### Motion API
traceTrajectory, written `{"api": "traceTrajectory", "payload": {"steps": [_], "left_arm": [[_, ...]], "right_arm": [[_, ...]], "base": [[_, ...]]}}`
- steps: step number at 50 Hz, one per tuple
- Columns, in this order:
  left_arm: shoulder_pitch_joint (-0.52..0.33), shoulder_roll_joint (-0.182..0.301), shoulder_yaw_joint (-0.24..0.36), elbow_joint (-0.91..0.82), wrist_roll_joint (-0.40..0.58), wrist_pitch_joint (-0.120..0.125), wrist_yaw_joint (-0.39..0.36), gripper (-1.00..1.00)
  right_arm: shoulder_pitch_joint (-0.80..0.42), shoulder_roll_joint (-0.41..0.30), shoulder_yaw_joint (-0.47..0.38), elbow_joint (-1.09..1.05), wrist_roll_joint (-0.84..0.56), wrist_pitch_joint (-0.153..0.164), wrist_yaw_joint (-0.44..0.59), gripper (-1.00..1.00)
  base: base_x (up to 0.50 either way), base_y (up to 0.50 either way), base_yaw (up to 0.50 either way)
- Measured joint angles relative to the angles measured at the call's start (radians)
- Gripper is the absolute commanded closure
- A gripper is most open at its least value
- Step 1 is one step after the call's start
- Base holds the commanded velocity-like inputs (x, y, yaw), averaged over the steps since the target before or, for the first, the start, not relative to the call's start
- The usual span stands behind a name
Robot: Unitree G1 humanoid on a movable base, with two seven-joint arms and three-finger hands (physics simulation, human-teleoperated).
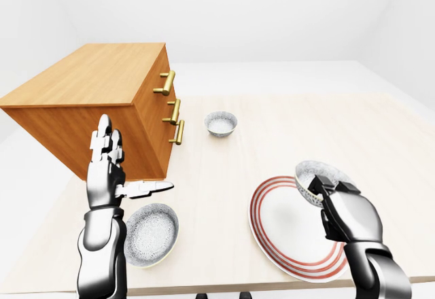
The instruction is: Put the bowl in the middle on the plate.
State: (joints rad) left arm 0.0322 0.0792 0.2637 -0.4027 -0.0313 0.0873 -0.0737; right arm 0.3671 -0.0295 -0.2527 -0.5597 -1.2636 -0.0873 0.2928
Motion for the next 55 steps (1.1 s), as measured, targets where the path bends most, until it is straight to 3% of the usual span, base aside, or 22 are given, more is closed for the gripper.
{"api": "traceTrajectory", "payload": {"steps": [12, 27, 39, 55], "left_arm": [[0.001, -0.001, -0.001, 0.001, 0.001, 0.000, 0.000, -1.00], [-0.003, 0.002, -0.001, 0.015, -0.001, 0.000, -0.001, -1.00], [-0.004, 0.003, 0.000, 0.019, -0.002, 0.000, 0.000, -1.00], [-0.002, 0.002, -0.001, 0.019, -0.002, 0.000, 0.001, -1.00]], "right_arm": [[0.061, 0.018, 0.030, 0.028, -0.100, 0.000, -0.129, 1.00], [0.110, -0.014, 0.158, 0.112, -0.208, 0.000, -0.276, 1.00], [0.126, -0.056, 0.236, 0.156, -0.231, 0.000, -0.333, 1.00], [0.136, -0.083, 0.246, 0.205, -0.234, 0.000, -0.372, 1.00]], "base": [[0.00, 0.00, 0.00], [0.00, 0.00, 0.00], [0.00, 0.00, 0.00], [0.00, 0.00, 0.00]]}}
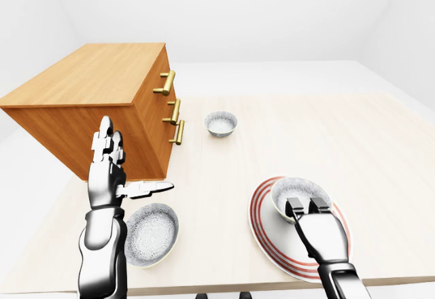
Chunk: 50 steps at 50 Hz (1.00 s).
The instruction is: Put the bowl in the middle on the plate.
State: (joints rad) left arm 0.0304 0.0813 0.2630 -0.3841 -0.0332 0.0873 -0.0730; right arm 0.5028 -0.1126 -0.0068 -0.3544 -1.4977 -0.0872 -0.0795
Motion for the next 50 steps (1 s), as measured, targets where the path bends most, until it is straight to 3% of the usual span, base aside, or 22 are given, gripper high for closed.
{"api": "traceTrajectory", "payload": {"steps": [27, 28, 29, 30, 31, 50], "left_arm": [[0.000, -0.001, -0.001, 0.000, 0.000, 0.000, 0.000, -1.00], [0.000, -0.001, -0.001, 0.000, 0.000, 0.000, 0.000, -1.00], [-0.001, 0.000, 0.000, 0.000, 0.000, 0.000, 0.000, -1.00], [-0.001, 0.000, 0.000, 0.001, 0.000, 0.000, 0.000, -1.00], [-0.001, 0.000, 0.000, 0.001, 0.000, 0.000, 0.000, -1.00], [-0.003, 0.001, 0.000, 0.005, 0.000, 0.000, 0.002, -1.00]], "right_arm": [[0.000, -0.010, 0.004, 0.056, -0.005, 0.000, -0.034, 1.00], [0.000, -0.010, 0.005, 0.056, -0.005, 0.000, -0.034, -0.33], [0.000, -0.010, 0.006, 0.056, -0.004, 0.000, -0.034, -0.33], [0.000, -0.010, 0.006, 0.055, -0.003, 0.000, -0.035, -0.82], [0.000, -0.011, 0.006, 0.055, -0.003, 0.000, -0.035, -1.00], [-0.003, -0.015, 0.012, 0.042, 0.015, 0.000, -0.042, -1.00]], "base": [[0.00, 0.00, 0.00], [0.00, 0.00, 0.00], [0.00, 0.00, 0.00], [0.00, 0.00, 0.00], [0.00, 0.00, 0.00], [0.00, 0.00, 0.00]]}}
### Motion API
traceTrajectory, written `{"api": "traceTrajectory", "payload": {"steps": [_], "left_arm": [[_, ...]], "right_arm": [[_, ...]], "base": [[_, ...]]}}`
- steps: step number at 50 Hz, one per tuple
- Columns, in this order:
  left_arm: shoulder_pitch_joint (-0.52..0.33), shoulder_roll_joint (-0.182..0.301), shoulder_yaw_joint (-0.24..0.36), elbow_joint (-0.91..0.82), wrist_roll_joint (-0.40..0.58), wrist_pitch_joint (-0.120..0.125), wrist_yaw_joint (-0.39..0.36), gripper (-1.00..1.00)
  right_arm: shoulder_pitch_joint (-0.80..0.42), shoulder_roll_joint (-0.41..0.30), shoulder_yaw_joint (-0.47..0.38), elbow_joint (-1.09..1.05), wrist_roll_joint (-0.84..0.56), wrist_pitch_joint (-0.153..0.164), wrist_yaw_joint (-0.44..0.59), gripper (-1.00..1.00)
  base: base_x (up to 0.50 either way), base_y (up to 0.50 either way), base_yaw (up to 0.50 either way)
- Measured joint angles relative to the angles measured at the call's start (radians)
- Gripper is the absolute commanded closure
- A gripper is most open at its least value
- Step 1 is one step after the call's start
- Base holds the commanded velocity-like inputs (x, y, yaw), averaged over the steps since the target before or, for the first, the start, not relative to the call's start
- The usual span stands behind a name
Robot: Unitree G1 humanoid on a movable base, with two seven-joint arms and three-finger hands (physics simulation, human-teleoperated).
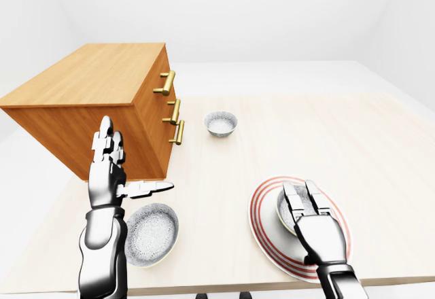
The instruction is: Put the bowl in the middle on the plate.
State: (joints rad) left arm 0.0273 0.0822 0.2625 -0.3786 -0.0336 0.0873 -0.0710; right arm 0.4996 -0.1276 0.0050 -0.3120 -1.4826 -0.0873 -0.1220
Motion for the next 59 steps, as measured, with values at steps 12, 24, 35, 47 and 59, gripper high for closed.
{"api": "traceTrajectory", "payload": {"steps": [12, 24, 35, 47, 59], "left_arm": [[0.000, 0.001, 0.001, 0.008, -0.001, 0.000, 0.000, -1.00], [0.001, 0.001, 0.001, 0.008, -0.001, 0.000, 0.000, -1.00], [0.000, 0.001, 0.003, 0.000, -0.003, 0.000, 0.000, -1.00], [-0.003, 0.003, 0.005, 0.001, -0.005, 0.000, 0.000, -1.00], [-0.005, 0.004, 0.004, 0.009, -0.005, 0.000, 0.001, -1.00]], "right_arm": [[0.016, 0.028, -0.037, -0.159, 0.074, 0.000, 0.140, -1.00], [-0.038, 0.116, -0.162, -0.436, 0.255, 0.000, 0.443, -1.00], [-0.228, 0.137, -0.279, -0.630, 0.419, 0.000, 0.762, -1.00], [-0.576, -0.040, -0.356, -0.693, 0.525, 0.175, 0.820, -1.00], [-0.894, -0.292, -0.357, -0.608, 0.610, 0.175, 0.820, -1.00]], "base": [[0.00, 0.00, 0.00], [0.00, 0.00, 0.00], [0.00, 0.00, 0.00], [0.00, 0.00, 0.00], [0.00, 0.00, 0.00]]}}
